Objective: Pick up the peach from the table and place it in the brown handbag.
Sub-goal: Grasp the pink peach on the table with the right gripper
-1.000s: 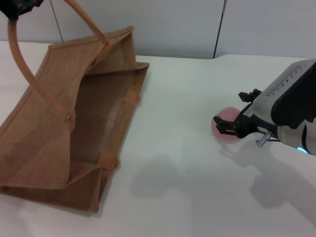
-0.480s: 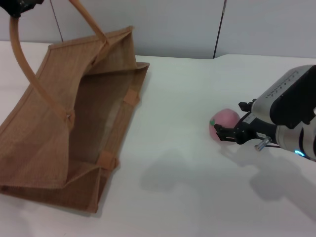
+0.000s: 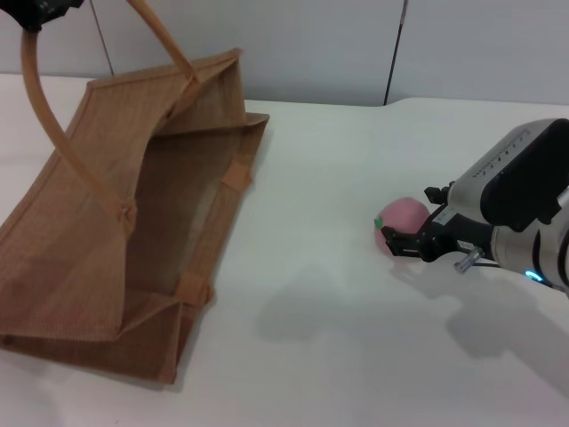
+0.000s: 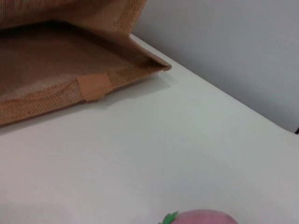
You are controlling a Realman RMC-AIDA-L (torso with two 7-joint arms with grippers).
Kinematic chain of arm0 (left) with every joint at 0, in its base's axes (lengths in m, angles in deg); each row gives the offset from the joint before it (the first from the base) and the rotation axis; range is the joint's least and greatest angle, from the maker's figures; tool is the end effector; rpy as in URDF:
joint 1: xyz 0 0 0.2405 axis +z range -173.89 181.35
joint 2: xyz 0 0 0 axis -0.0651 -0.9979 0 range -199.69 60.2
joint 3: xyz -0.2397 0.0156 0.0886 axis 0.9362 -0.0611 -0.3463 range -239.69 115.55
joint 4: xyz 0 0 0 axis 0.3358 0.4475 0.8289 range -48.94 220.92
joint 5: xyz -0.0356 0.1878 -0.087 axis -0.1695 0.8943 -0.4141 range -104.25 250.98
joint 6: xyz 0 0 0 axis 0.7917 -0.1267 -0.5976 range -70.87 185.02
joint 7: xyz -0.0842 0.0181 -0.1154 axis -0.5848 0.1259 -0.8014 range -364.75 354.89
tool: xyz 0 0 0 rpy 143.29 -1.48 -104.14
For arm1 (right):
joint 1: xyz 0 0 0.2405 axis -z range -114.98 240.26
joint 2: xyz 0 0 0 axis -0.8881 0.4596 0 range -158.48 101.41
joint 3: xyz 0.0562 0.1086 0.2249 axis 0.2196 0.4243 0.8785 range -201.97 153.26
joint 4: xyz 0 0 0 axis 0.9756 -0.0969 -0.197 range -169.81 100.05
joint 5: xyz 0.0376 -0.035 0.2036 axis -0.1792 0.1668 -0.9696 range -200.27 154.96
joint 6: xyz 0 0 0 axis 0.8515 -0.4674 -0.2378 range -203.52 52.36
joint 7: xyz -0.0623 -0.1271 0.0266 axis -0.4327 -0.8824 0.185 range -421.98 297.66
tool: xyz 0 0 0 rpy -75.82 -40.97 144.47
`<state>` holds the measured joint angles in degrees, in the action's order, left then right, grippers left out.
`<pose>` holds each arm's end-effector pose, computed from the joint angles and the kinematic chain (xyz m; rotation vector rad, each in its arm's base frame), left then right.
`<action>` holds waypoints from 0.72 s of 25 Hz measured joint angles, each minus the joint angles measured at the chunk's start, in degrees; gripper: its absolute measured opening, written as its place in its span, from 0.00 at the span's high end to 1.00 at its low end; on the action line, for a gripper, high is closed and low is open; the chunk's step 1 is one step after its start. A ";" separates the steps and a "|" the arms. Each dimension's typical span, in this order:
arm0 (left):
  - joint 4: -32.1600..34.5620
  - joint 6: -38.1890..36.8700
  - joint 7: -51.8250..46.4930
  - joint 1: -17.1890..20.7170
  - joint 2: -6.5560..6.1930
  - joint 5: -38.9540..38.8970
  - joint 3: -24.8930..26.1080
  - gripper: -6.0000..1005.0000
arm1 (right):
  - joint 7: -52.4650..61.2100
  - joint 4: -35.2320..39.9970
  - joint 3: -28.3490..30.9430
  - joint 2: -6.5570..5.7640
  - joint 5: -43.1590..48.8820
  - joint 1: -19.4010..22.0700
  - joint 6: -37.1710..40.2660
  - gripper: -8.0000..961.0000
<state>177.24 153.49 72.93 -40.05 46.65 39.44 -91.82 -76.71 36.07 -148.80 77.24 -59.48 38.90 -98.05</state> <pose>-0.1662 0.3903 0.1931 -2.3178 -0.2285 0.0668 0.2151 0.3534 -0.0657 -2.3854 0.5128 -0.0342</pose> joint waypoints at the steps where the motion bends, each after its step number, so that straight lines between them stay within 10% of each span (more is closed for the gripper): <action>1: -0.02 0.00 0.00 0.00 0.02 0.00 -0.04 0.87 | -0.50 -0.49 0.05 0.14 -0.48 -0.10 0.11 0.13; 18: -0.29 0.09 0.01 0.01 0.07 0.01 -0.13 0.87 | -4.75 -5.12 0.87 1.53 -5.03 -2.49 -0.49 0.14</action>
<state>176.95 153.58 72.94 -40.04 46.71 39.44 -91.96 -81.46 30.96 -147.92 78.77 -64.51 36.41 -98.55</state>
